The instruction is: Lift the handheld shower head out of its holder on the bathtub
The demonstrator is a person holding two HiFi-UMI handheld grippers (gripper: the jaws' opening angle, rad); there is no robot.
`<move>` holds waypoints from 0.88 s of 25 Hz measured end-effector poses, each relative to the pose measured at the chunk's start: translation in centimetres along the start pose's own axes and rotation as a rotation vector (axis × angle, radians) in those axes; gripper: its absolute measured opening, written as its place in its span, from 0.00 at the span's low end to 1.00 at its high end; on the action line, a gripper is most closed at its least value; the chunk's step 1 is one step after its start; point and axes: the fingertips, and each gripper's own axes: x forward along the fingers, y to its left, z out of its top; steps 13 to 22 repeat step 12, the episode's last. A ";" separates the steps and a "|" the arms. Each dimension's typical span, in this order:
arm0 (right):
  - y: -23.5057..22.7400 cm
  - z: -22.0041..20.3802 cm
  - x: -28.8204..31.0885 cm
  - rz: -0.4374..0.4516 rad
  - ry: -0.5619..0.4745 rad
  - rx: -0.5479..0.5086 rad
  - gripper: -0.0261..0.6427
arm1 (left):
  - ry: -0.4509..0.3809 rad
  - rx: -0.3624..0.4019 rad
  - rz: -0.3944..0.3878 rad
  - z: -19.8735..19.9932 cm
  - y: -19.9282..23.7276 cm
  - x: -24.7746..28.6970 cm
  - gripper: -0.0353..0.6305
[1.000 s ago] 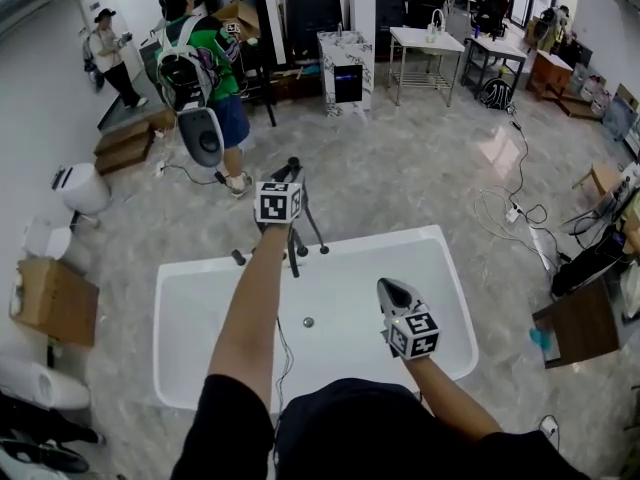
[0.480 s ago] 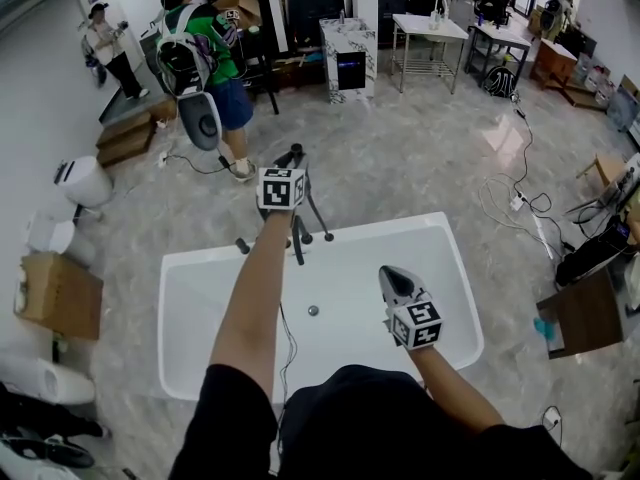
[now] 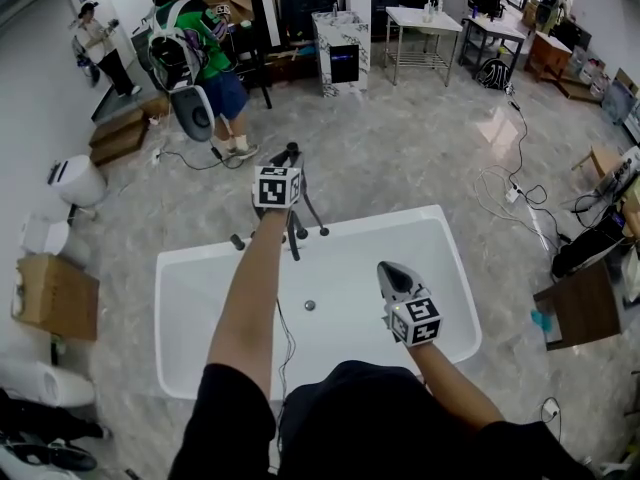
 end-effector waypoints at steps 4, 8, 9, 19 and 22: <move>-0.1 0.0 0.0 -0.003 0.000 0.001 0.04 | -0.001 -0.004 -0.002 -0.4 0.1 0.1 0.23; 0.0 -0.3 -0.1 -0.005 0.007 0.001 0.03 | 0.006 -0.018 0.001 -1.1 0.4 -0.1 0.23; 0.1 -0.3 0.0 -0.005 0.009 0.000 0.03 | 0.008 -0.019 0.003 -1.1 0.7 -0.2 0.23; 0.4 -0.2 0.5 -0.003 0.012 -0.005 0.03 | 0.008 -0.017 0.011 -0.8 1.5 -0.4 0.23; 0.4 -0.2 0.5 -0.003 0.012 -0.005 0.03 | 0.008 -0.017 0.011 -0.8 1.5 -0.4 0.23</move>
